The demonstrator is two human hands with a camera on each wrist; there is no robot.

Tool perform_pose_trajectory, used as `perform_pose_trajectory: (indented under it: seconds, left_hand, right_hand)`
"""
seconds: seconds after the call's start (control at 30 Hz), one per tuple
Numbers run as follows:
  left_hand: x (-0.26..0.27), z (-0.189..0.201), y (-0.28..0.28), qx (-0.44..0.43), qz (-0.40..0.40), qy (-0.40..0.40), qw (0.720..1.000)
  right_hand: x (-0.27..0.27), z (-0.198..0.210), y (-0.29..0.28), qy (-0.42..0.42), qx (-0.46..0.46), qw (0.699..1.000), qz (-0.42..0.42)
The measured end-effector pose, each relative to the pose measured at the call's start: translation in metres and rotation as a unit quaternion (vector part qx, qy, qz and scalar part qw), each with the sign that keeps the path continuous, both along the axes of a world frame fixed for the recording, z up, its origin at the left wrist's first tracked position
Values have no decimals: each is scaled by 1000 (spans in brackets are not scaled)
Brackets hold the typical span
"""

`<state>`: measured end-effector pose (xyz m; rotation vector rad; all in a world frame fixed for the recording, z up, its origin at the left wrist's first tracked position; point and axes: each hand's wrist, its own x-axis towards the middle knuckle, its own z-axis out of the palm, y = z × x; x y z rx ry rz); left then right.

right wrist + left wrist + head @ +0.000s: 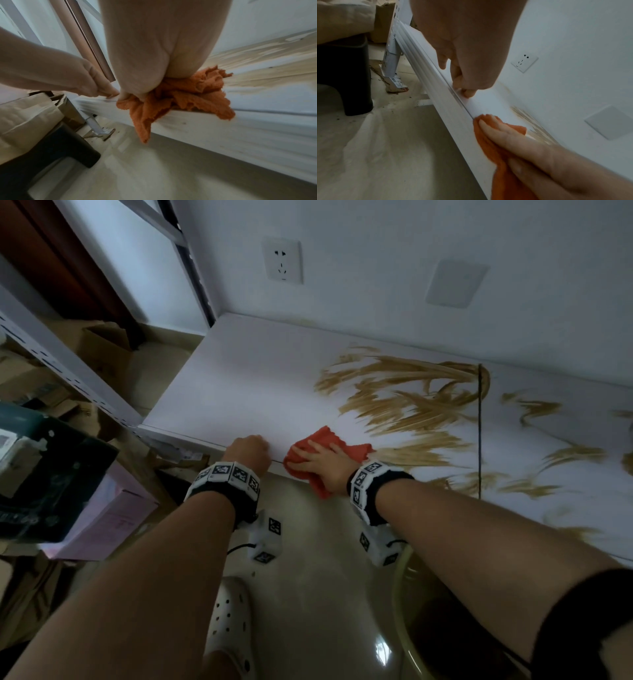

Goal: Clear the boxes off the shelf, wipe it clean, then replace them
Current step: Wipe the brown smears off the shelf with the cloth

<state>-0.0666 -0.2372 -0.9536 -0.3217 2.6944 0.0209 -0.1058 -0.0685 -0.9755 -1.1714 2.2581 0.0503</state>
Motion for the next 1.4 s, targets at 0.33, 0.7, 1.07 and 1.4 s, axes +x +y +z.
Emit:
perform_pose_trajectory:
  seconds: [0.33,0.7,1.07,1.4]
  left_hand:
    - [0,-4,2,18,31,-4,999]
    - [-1,-5,3,-11,15,15,1000]
    - [-1,-11,4,13,56,7,998]
    - [0,-12,1,27,51,37,998]
  right_hand:
    - [-20,6,54,-20,5,987,-158]
    - [20,-6,-2,6,-45,999,-14]
    - [-11,0,50,-20,-37,985,-168]
    - [7,3,-7,-32,-45,996,-68]
